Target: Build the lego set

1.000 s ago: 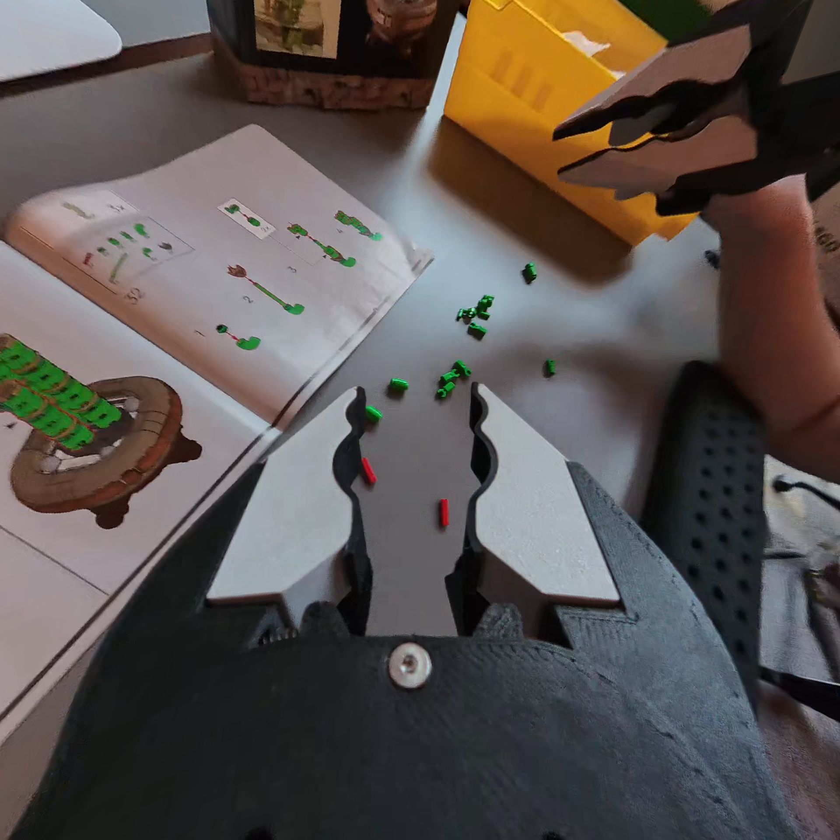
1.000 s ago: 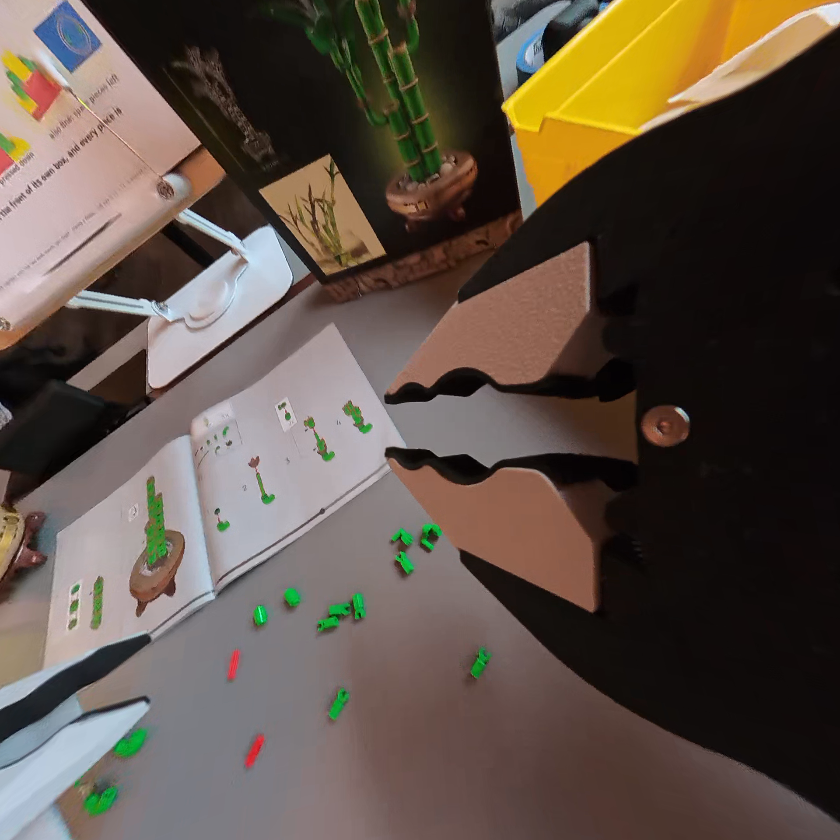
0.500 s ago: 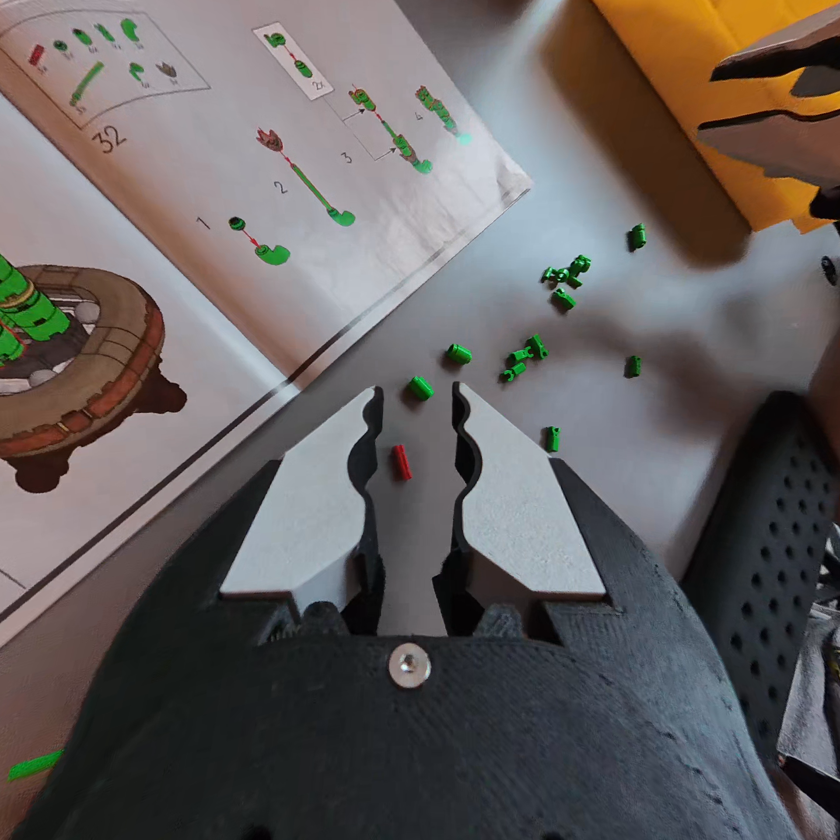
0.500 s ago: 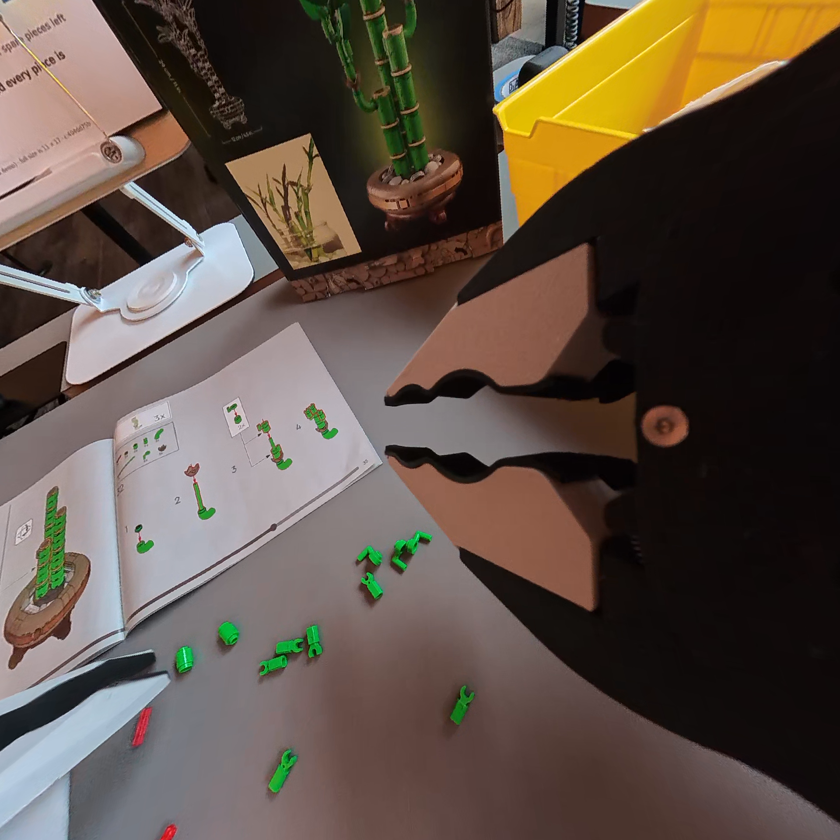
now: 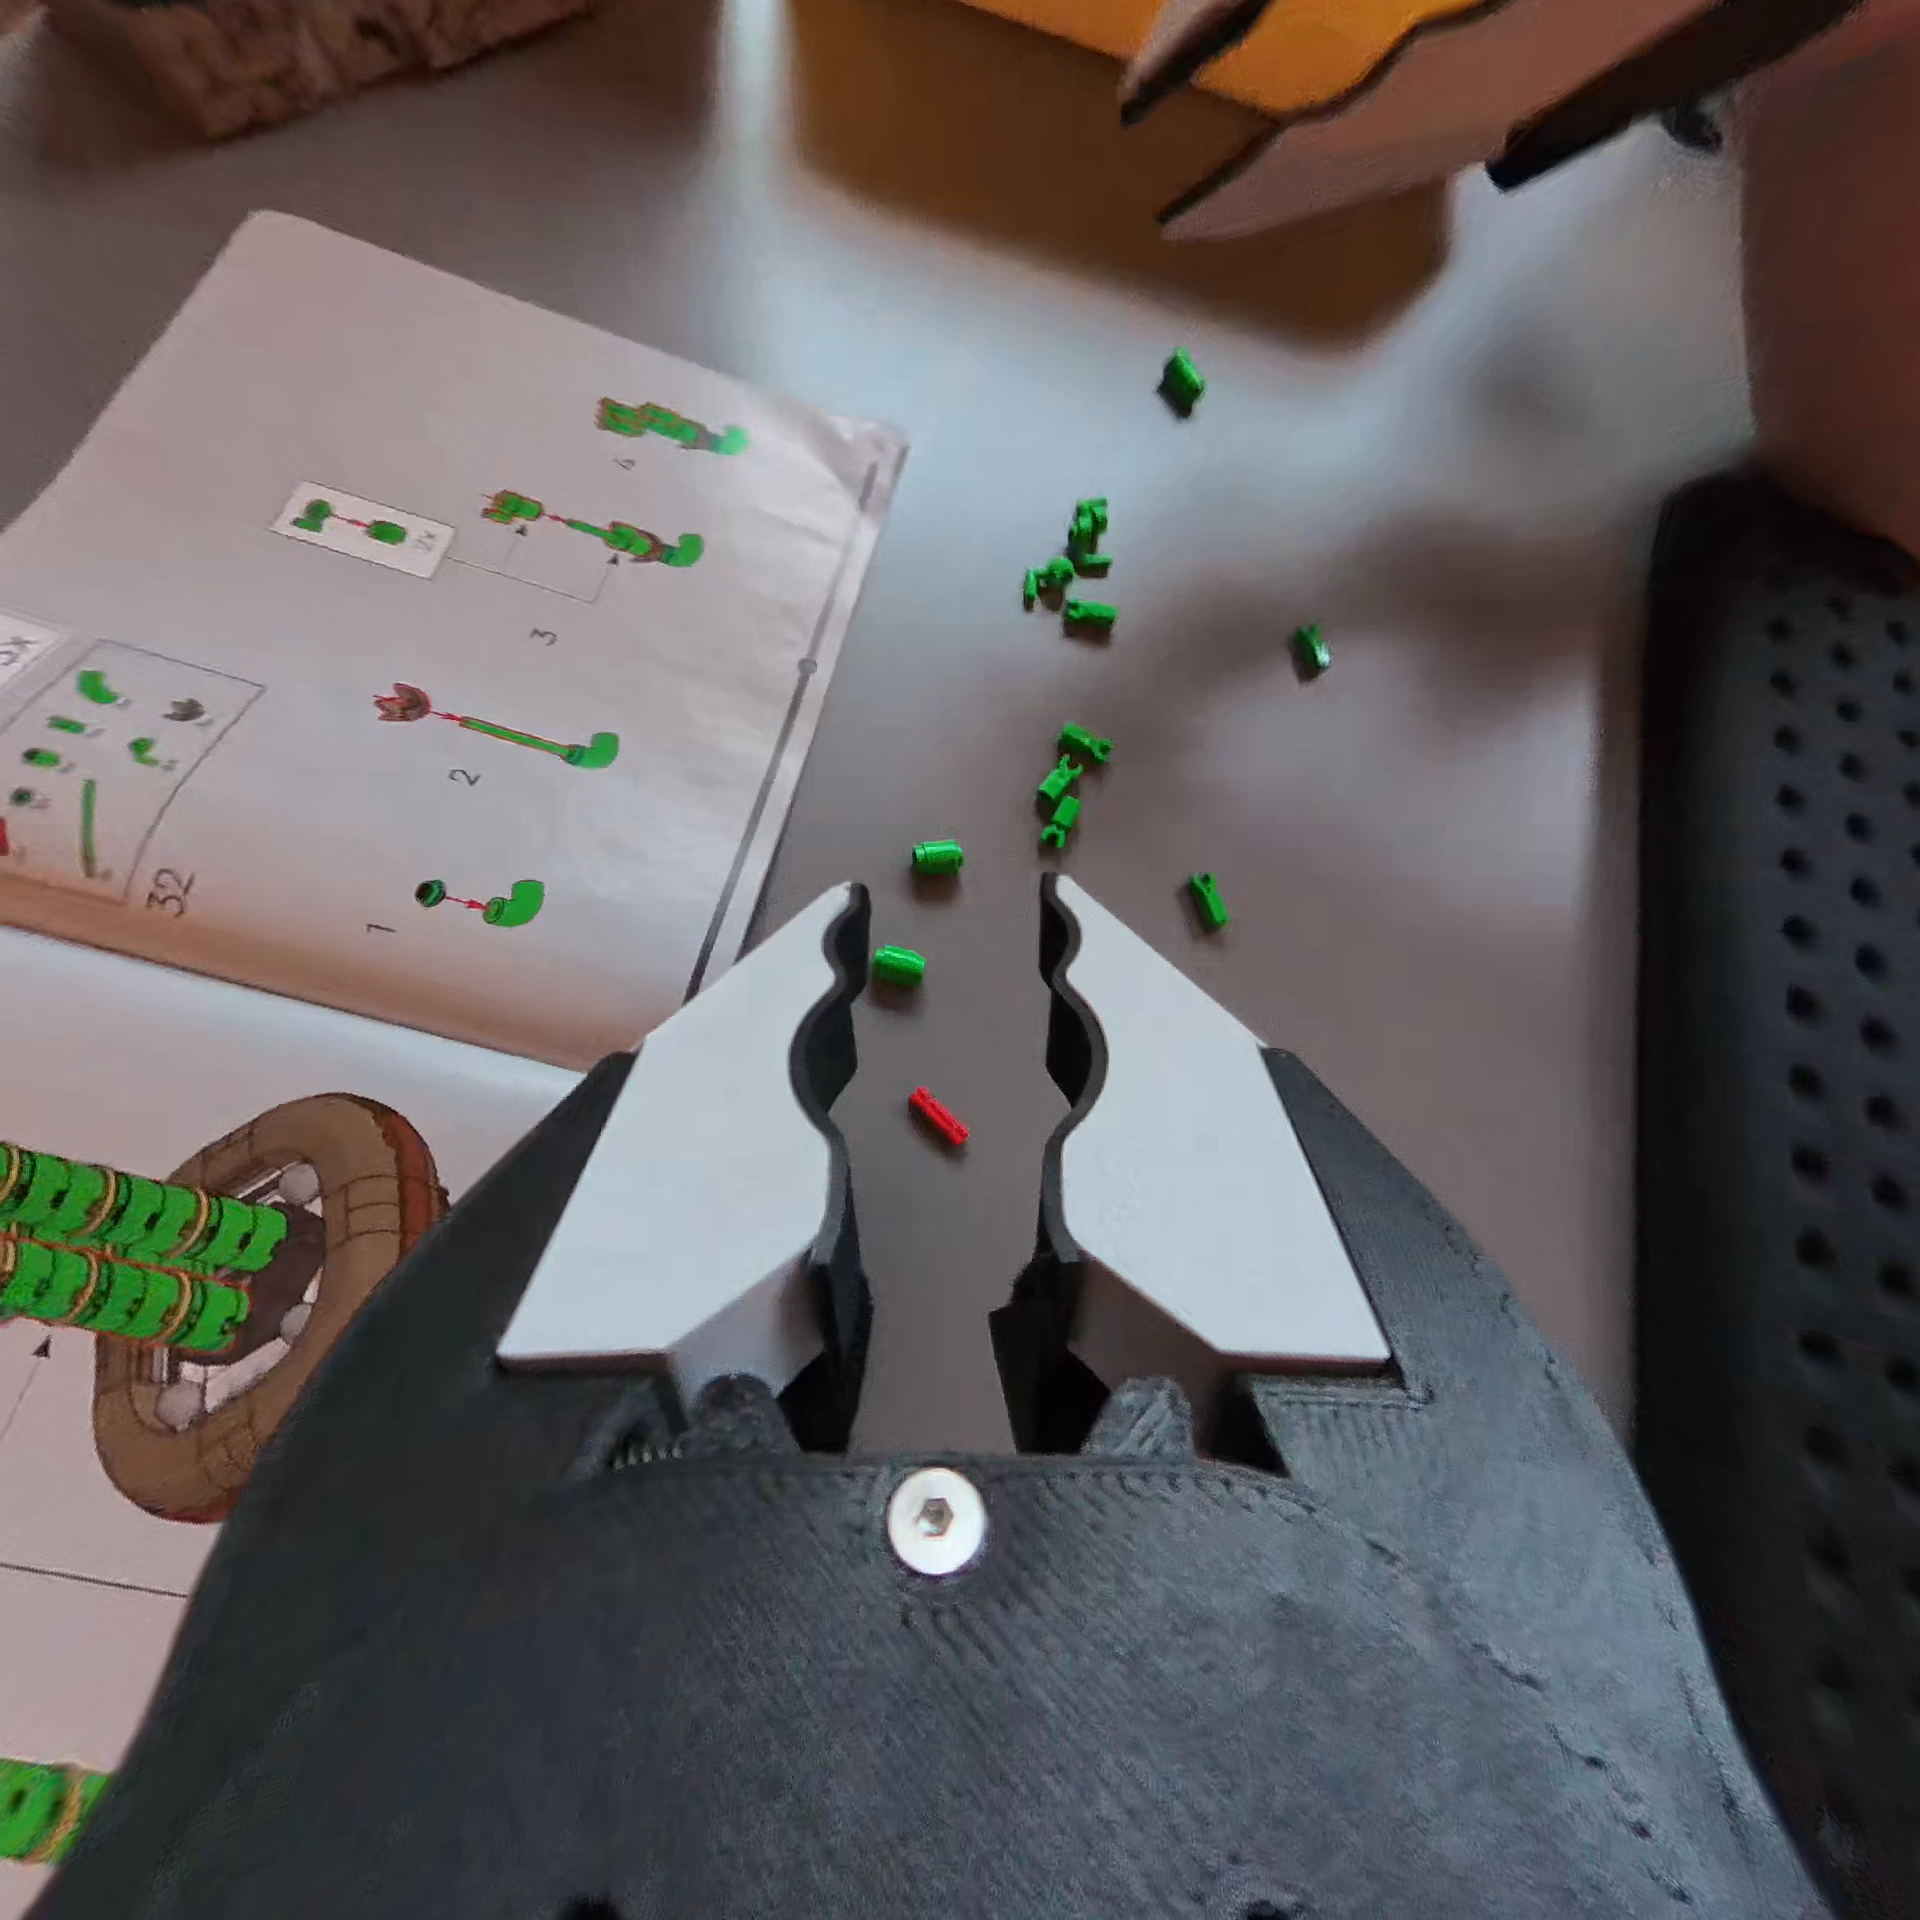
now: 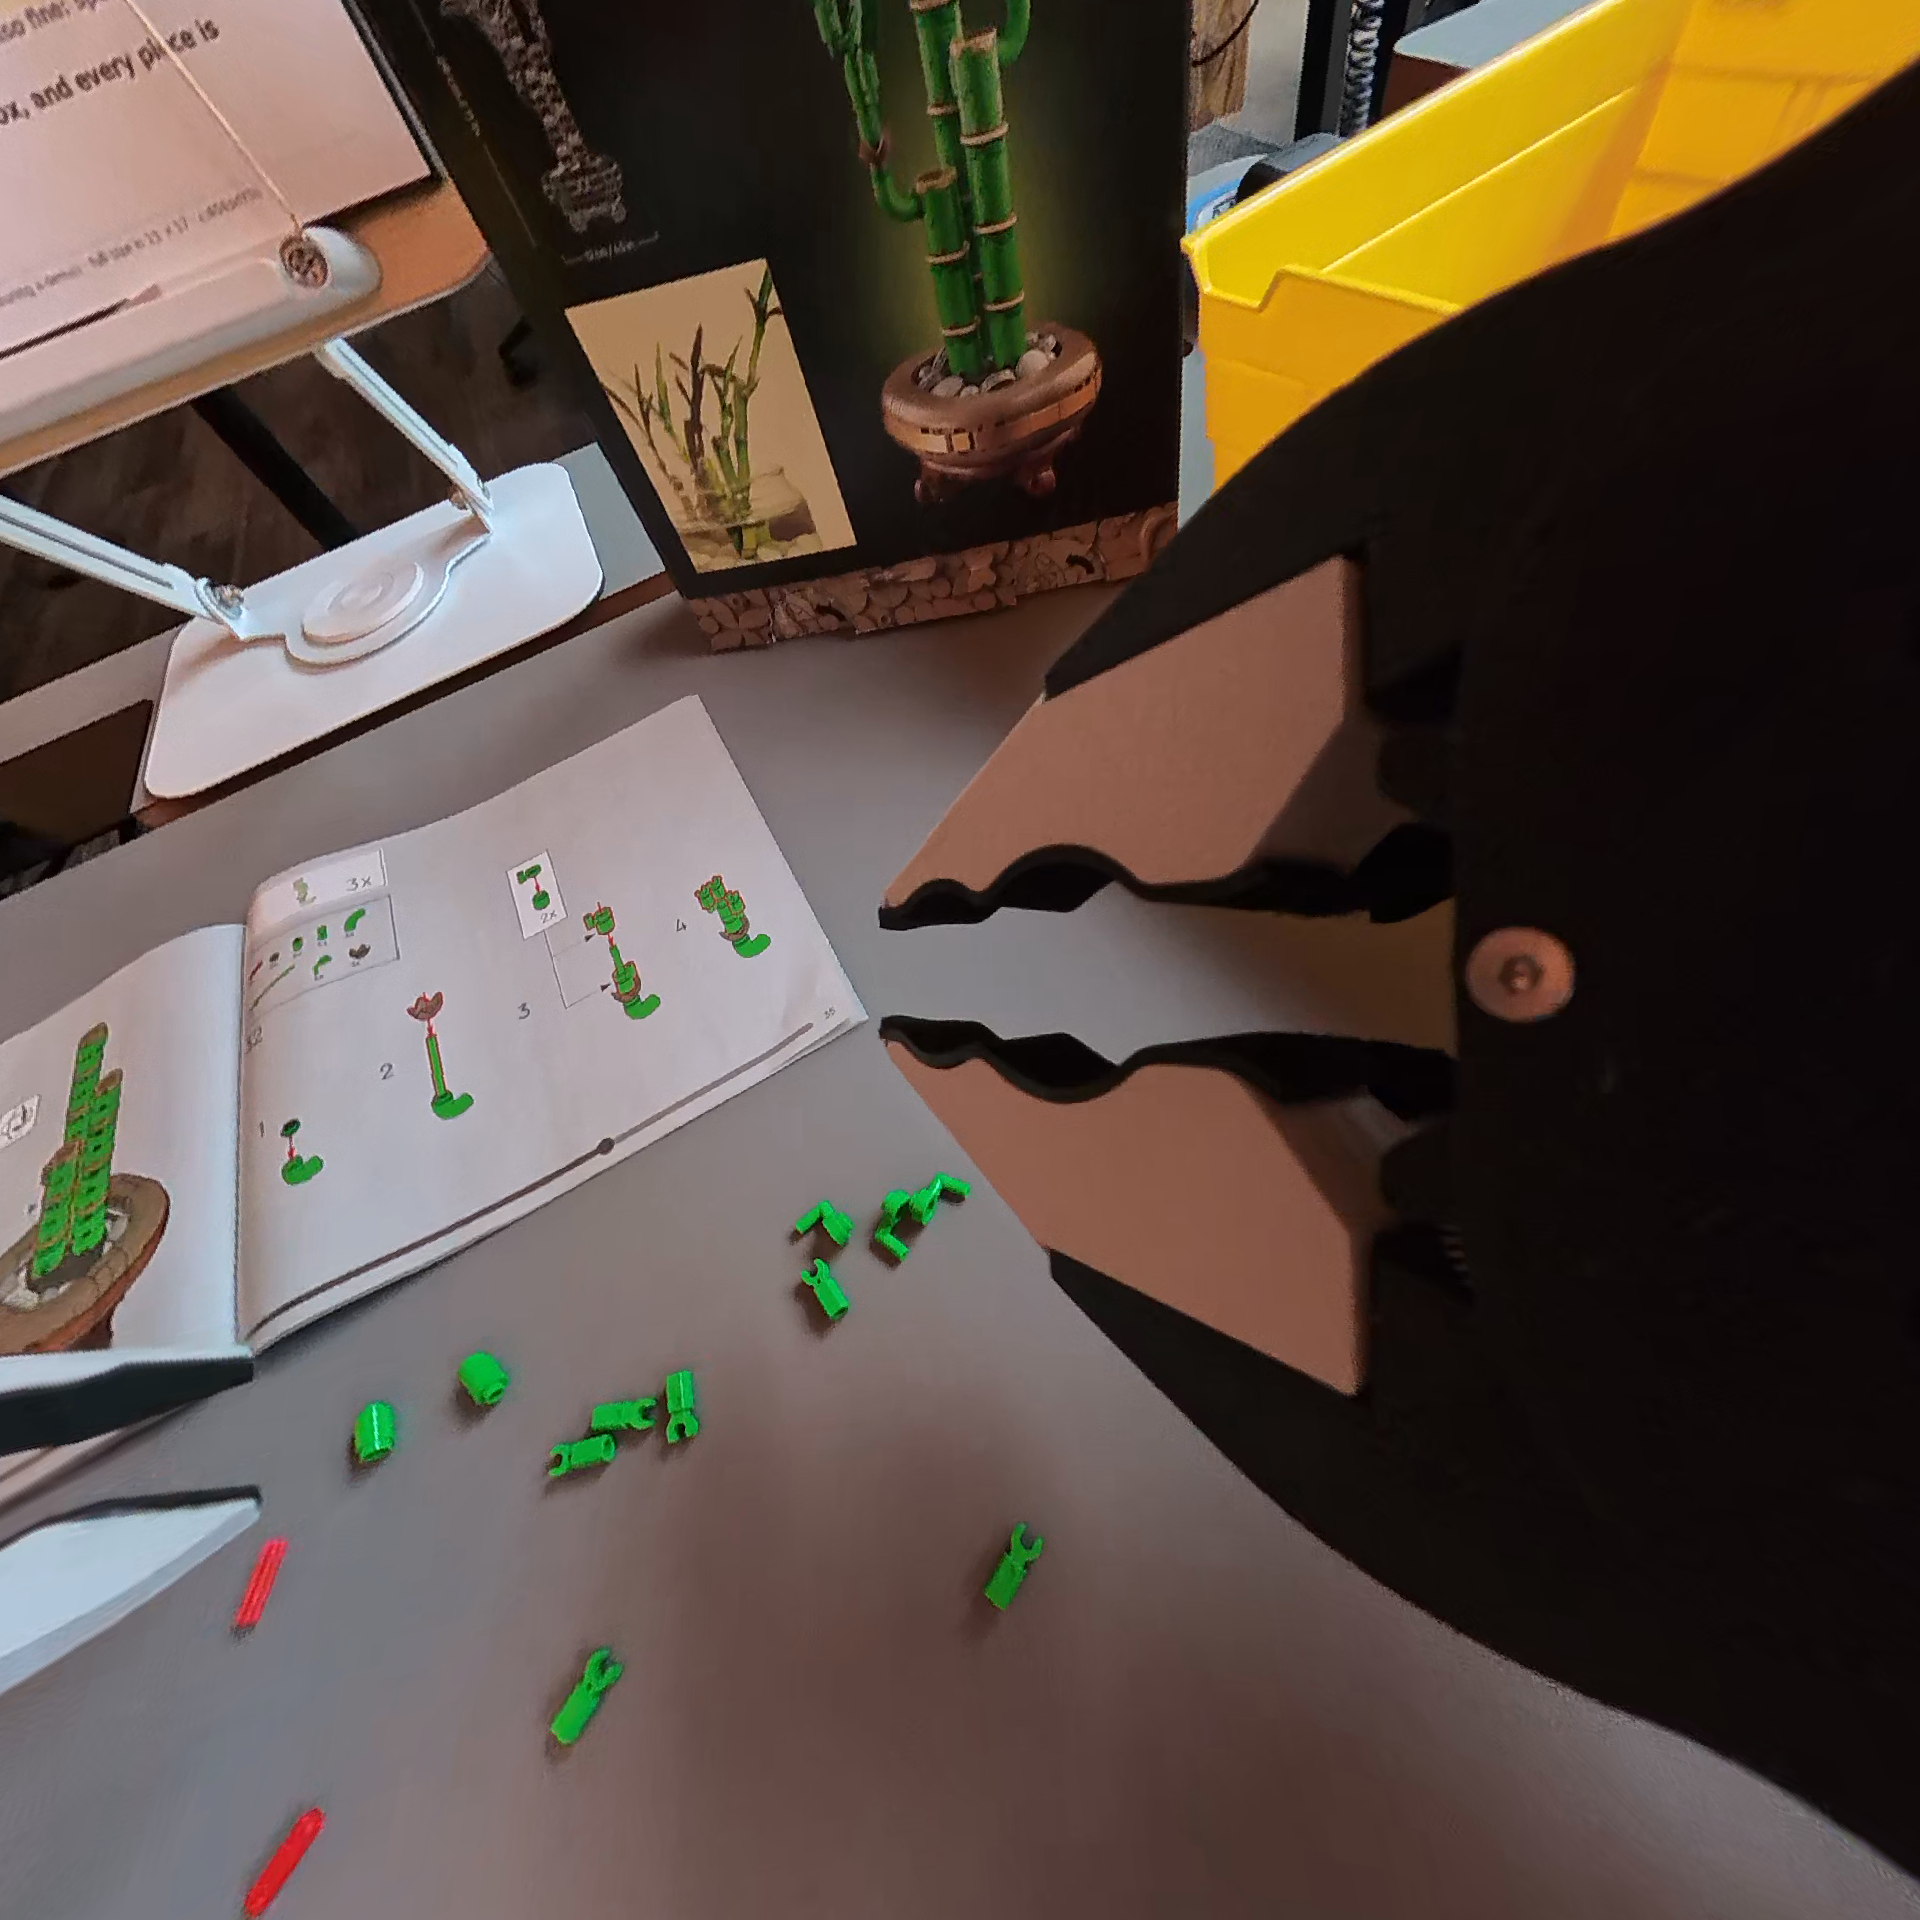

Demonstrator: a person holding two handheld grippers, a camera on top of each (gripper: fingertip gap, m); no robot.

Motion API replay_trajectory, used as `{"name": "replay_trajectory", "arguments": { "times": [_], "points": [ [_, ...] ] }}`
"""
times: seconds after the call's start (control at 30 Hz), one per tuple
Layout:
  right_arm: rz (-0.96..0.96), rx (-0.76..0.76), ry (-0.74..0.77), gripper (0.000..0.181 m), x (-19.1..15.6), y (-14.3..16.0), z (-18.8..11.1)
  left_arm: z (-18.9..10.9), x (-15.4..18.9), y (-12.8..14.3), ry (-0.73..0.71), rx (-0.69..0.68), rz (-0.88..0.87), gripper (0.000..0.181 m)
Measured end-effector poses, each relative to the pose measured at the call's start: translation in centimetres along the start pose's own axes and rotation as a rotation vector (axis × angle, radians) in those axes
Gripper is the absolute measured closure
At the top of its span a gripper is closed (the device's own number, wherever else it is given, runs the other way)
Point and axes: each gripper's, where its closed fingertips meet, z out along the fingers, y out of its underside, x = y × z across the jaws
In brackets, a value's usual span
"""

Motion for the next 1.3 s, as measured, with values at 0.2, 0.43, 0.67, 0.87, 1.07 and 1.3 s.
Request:
{"name": "replay_trajectory", "arguments": {
  "times": [0.2, 0.43, 0.67, 0.87, 1.07, 1.3],
  "points": [
    [-0.006, -0.009, -0.014, 0.165, -0.4, 0.2, 0.4, 1.1, -0.7, 1.9, 0.017, -0.122, 0.152, 0.147],
    [-0.007, -0.019, -0.025, 0.166, -0.5, 0.5, 0.6, 1.8, -1.2, 3.1, -0.023, -0.172, 0.185, 0.164],
    [-0.016, -0.027, -0.034, 0.168, -0.8, 0.7, 0.9, 2.0, -1.2, 3.0, -0.015, -0.167, 0.140, 0.171],
    [-0.242, 0.297, -0.075, 0.163, -4.7, -5.3, -0.9, -0.6, 4.4, -1.5, 0.415, 0.047, -0.371, 0.172],
    [-0.178, 0.558, -0.301, 0.160, -10.6, -10.8, -3.5, -2.3, 7.9, -3.1, 0.704, 0.120, -0.556, 0.172],
    [0.005, 0.590, -0.404, 0.171, -11.3, -11.4, -2.5, -2.2, 9.7, -4.0, 0.800, 0.115, -0.588, 0.172]
  ]
}}
